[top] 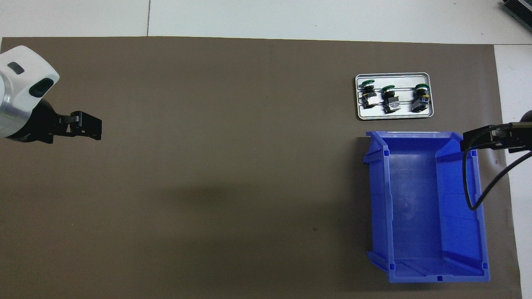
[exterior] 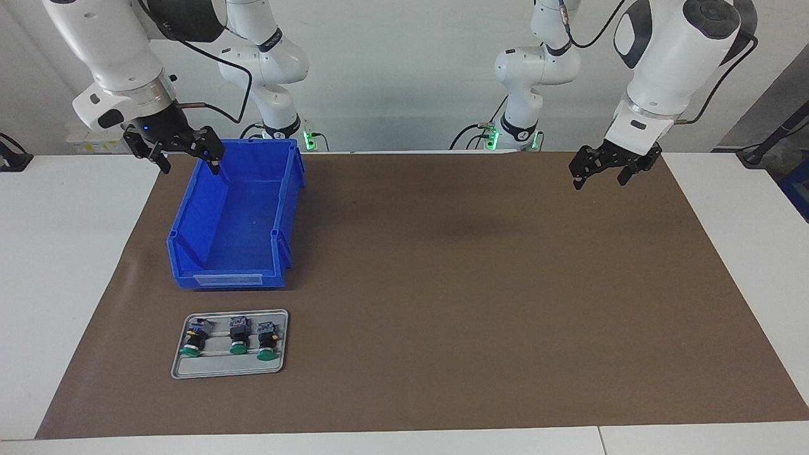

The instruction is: Place and press button with both arms

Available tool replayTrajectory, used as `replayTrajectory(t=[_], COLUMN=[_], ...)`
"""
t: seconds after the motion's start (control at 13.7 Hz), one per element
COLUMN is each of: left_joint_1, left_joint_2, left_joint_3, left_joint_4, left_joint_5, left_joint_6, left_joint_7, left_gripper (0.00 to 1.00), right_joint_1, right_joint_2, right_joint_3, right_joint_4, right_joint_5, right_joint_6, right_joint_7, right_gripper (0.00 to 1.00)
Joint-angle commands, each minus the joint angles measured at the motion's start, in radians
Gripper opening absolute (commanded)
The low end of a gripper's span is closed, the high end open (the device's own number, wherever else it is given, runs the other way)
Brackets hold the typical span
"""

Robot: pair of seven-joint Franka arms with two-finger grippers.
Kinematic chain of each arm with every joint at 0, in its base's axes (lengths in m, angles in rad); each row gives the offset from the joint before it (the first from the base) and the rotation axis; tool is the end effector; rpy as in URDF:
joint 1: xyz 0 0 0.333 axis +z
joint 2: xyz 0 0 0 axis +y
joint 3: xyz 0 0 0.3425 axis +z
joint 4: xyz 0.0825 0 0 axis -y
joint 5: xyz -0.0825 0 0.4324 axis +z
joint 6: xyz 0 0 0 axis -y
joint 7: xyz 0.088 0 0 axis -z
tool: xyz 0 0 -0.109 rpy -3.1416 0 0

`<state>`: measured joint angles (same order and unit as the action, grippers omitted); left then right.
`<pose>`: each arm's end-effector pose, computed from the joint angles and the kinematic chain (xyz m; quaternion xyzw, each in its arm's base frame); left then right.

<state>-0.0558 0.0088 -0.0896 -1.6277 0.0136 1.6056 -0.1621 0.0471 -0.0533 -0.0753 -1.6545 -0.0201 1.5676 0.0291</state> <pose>0.6008 -0.0863 0.6171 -0.9998 -0.0080 0.0143 0.0087 0.5829 -0.0198 0.6368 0.9994 -0.0284 -0.0169 0.0081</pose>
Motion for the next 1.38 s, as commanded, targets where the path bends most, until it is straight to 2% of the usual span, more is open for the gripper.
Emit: replayTrajectory(t=[0.0,0.22,0.36,0.66,0.73,1.09,1.31], left_joint_1=[0.008,0.008,0.008,0.008,0.008,0.008,0.008], left_joint_2=[-0.026,-0.026,-0.026,-0.024,-0.026,-0.026,-0.026], left_joint_3=[-0.006,-0.006,-0.006,-0.006,-0.006,-0.006,-0.006], left_joint_4=[-0.023,-0.023,-0.023,-0.023,-0.023,-0.023,-0.023], left_joint_5=[0.017,0.017,0.017,0.017,0.017,0.017,0.017], left_joint_6=[-0.004,-0.006,-0.006,-0.006,-0.006,-0.006,-0.006], left_joint_7=[0.006,0.006,0.006,0.006,0.006,0.006,0.006], left_gripper=[1.0,1.0,1.0,1.0,1.0,1.0,1.0], right_joint_1=[-0.019,-0.024,-0.026,-0.013,-0.01,-0.015,-0.015], right_joint_2=[-0.011,-0.013,-0.034,0.01,0.045,0.364,0.476], right_joint_3=[0.012,0.012,0.012,0.012,0.014,0.025,0.025], right_joint_4=[-0.004,-0.01,-0.057,-0.076,-0.071,0.05,0.039], right_joint_5=[-0.001,-0.001,-0.003,-0.008,-0.008,-0.001,0.009], right_joint_6=[-0.001,0.0,0.029,0.198,0.234,0.495,0.647], right_joint_7=[-0.014,0.005,0.0,0.034,0.04,0.023,-0.001], right_gripper=[1.0,1.0,1.0,1.0,1.0,1.0,1.0])
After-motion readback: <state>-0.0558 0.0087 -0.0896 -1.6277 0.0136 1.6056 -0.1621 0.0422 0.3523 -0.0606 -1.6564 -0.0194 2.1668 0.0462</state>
